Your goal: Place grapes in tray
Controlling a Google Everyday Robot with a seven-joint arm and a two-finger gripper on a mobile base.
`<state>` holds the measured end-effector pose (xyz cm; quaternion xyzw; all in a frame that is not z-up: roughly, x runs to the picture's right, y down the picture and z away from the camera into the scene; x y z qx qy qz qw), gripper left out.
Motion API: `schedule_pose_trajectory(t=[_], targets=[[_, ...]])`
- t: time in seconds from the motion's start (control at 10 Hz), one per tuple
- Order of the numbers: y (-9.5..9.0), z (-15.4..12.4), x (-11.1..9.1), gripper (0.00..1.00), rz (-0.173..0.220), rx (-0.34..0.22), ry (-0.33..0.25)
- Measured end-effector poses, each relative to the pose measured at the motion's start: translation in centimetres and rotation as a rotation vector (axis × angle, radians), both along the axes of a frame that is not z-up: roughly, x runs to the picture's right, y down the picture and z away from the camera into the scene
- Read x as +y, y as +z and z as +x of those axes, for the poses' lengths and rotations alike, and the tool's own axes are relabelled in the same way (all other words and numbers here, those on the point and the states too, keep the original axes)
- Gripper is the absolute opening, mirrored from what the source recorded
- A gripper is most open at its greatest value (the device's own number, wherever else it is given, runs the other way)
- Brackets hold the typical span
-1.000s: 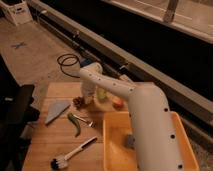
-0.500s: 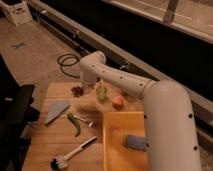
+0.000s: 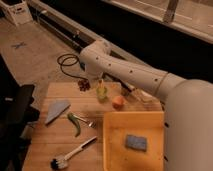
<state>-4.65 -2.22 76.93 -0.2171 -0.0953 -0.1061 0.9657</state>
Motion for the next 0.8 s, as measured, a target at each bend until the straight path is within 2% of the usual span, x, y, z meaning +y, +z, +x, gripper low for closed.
schedule_pose_trajectory(t=[0.3,0.4,0.5,0.6,0.7,0.8], targets=[[-5.1,4.0,2.9,0.00,-0.037,0.106,0.081],[-6.8,6.1,4.2,0.00,-0.057,0.158,0.116],[-7.9,7.2,5.1,0.00,-0.067,0.191,0.141],[-9.7,9.3,6.6,0.00,-0.095,0.257,0.184],[-10.5,10.9,7.5,0.00,-0.121,0.314,0.202],[-10.8,11.3,7.7,0.00,-0.129,0.331,0.213]])
